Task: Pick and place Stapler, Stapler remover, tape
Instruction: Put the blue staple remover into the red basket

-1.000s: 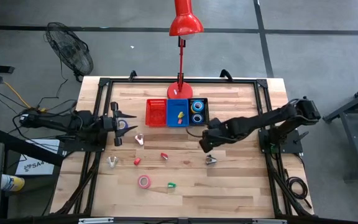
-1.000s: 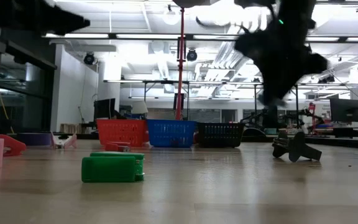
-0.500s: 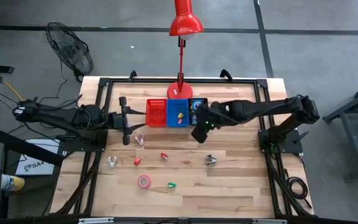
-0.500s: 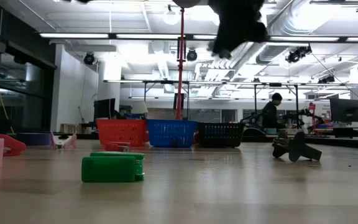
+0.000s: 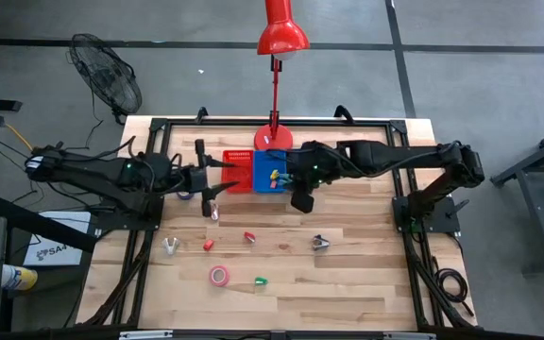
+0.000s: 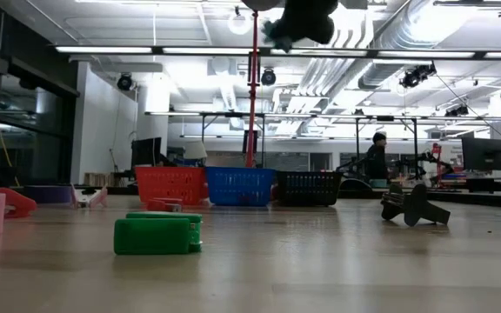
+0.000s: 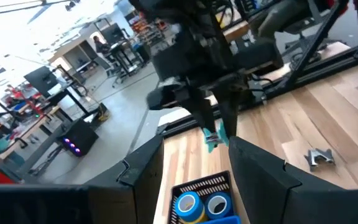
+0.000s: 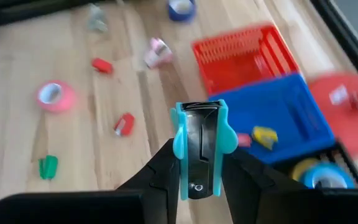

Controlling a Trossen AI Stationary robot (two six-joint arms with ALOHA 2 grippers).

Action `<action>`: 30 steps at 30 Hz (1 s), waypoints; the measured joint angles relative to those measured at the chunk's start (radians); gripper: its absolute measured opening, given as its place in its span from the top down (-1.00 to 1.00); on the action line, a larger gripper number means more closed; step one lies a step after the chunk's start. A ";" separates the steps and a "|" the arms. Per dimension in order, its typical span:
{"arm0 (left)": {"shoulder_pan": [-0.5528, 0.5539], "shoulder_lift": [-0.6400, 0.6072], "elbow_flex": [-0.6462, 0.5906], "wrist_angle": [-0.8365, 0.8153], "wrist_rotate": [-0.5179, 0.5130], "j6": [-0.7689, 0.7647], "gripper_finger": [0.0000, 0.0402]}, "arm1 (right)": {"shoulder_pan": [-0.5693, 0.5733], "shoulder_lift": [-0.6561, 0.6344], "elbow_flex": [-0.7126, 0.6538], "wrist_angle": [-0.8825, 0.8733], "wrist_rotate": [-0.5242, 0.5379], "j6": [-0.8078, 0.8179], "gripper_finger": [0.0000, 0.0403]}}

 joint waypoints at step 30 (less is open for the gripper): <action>0.000 0.266 0.156 0.024 -0.070 -0.036 0.11 | -0.007 0.000 0.001 0.266 -0.110 -0.369 0.59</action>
